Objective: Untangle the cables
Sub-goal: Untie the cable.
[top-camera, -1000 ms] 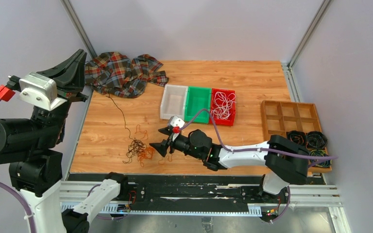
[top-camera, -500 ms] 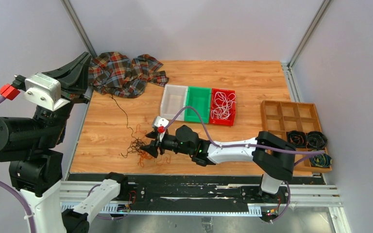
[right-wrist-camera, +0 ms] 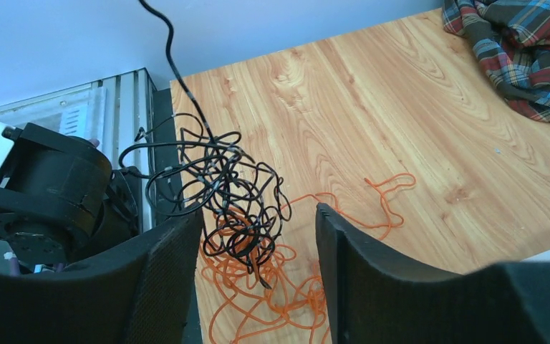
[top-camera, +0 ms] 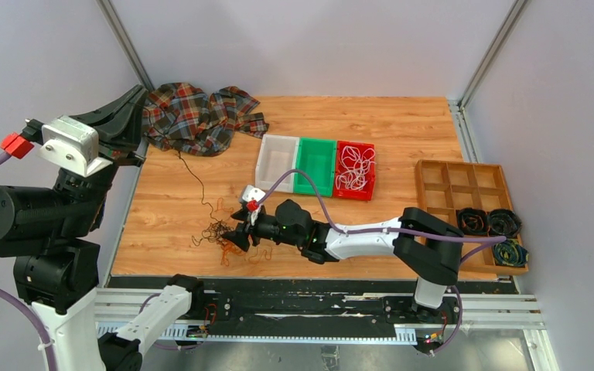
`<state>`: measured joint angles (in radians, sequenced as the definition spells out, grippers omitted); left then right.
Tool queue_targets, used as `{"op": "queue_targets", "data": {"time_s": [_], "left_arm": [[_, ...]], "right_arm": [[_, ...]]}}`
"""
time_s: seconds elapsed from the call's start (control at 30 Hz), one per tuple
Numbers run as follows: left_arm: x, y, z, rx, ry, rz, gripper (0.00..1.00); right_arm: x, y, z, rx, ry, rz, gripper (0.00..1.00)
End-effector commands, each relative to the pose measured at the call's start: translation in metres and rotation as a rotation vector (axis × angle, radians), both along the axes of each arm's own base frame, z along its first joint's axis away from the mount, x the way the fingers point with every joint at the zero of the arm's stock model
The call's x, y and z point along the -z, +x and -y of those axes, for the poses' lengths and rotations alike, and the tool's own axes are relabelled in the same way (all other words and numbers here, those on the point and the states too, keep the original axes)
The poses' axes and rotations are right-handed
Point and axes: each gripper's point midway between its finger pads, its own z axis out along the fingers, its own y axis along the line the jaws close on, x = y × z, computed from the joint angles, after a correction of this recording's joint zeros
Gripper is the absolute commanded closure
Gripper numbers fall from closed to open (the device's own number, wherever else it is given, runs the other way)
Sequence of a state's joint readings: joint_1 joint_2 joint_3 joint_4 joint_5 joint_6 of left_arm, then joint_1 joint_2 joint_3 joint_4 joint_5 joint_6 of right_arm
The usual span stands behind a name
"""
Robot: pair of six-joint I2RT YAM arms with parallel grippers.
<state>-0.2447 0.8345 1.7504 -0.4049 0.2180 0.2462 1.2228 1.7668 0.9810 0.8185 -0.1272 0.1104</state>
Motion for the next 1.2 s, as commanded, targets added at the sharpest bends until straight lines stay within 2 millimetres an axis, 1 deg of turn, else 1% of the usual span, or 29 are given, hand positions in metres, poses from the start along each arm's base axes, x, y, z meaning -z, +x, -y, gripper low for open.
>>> {"op": "queue_targets", "data": {"time_s": [0.0,0.07,0.23,0.3,0.37,0.5,0.63,0.77,0.93,1.03,1.07,1.1,1.17], "left_arm": [[-0.006,-0.009,0.001,0.022,-0.02,0.021,1.0],[-0.005,-0.008,0.003,0.03,-0.018,0.018,1.0],[-0.007,-0.006,0.003,0.03,-0.024,0.018,0.99],[-0.009,-0.007,0.002,0.029,-0.029,0.023,0.99],[-0.011,-0.01,0.001,0.027,-0.031,0.033,0.99],[-0.016,-0.013,-0.003,0.01,-0.033,0.06,1.0],[-0.02,-0.014,-0.006,-0.008,-0.037,0.073,1.0],[-0.02,-0.011,-0.011,-0.038,-0.045,0.076,1.0],[-0.025,-0.009,-0.02,-0.086,-0.067,0.098,1.0],[-0.024,-0.006,-0.023,-0.11,-0.069,0.098,1.0],[-0.022,-0.005,-0.025,-0.121,-0.071,0.094,0.99],[-0.021,-0.003,-0.026,-0.128,-0.072,0.09,0.99],[-0.019,-0.001,-0.027,-0.142,-0.065,0.091,1.0]], "right_arm": [[-0.006,0.009,-0.004,0.021,0.019,0.015,0.4],[-0.005,0.01,-0.008,0.01,0.008,0.021,0.43],[0.014,0.012,-0.017,0.005,-0.028,0.004,0.64],[0.022,0.013,-0.016,0.016,-0.037,-0.005,0.73],[0.034,0.016,-0.011,0.045,-0.055,-0.014,0.78],[0.052,0.025,0.002,0.123,-0.077,-0.035,0.79],[0.066,0.035,0.022,0.226,-0.091,-0.047,0.86],[0.079,0.043,0.045,0.314,-0.098,-0.054,0.9],[0.087,0.047,0.065,0.377,-0.085,-0.075,0.92],[0.084,0.048,0.074,0.404,-0.066,-0.079,0.93],[0.08,0.049,0.077,0.412,-0.058,-0.078,0.92],[0.077,0.048,0.078,0.41,-0.052,-0.076,0.89],[0.069,0.046,0.08,0.399,-0.039,-0.065,0.78]]}}
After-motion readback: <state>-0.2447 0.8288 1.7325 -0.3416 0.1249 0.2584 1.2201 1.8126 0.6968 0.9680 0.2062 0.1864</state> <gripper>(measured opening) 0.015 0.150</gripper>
